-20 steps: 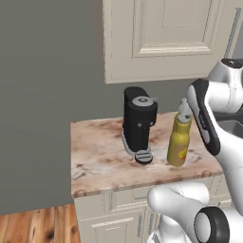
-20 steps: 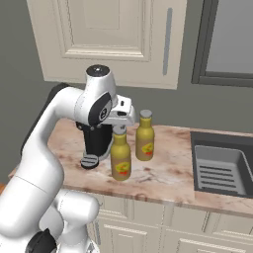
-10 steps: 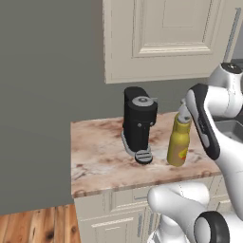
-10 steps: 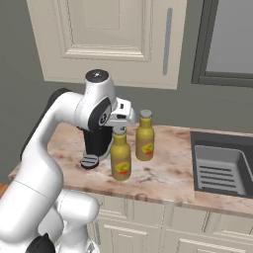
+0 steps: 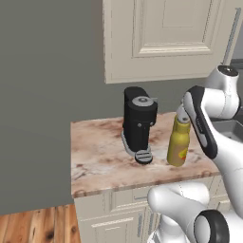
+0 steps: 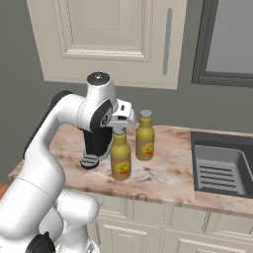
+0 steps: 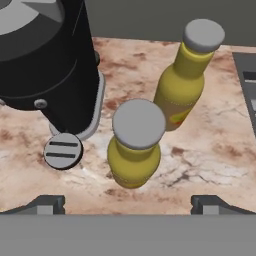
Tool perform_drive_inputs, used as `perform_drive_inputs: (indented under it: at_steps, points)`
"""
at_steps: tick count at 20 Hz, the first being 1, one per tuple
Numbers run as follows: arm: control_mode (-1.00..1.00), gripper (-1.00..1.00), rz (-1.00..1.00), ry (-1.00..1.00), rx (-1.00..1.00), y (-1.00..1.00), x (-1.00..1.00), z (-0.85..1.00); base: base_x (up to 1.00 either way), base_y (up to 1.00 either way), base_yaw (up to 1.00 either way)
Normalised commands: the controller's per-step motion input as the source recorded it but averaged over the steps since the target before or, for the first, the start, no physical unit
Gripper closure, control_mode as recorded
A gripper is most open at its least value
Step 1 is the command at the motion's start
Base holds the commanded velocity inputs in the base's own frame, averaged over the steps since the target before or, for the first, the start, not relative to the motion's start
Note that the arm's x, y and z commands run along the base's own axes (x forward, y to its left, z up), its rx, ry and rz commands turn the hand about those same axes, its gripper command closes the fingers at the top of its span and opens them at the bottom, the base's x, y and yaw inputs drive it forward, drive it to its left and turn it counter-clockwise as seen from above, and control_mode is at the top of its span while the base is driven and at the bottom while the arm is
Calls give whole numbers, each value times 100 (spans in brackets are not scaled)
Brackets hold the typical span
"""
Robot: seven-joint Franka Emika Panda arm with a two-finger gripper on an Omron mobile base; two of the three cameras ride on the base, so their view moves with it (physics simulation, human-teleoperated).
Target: Move the drinks to the dining counter.
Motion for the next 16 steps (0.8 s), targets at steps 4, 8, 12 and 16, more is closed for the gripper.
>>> perform_drive_inputs:
  at_steps: [4, 8, 12, 16]
  points:
    - [-100, -100, 0, 0, 0, 0, 20, -3, 0, 0, 0]
    - [-100, -100, 0, 0, 0, 0, 16, -7, 0, 0, 0]
    - [-100, -100, 0, 0, 0, 0, 17, -12, 0, 0, 0]
    - [-100, -100, 0, 0, 0, 0, 11, -10, 0, 0, 0]
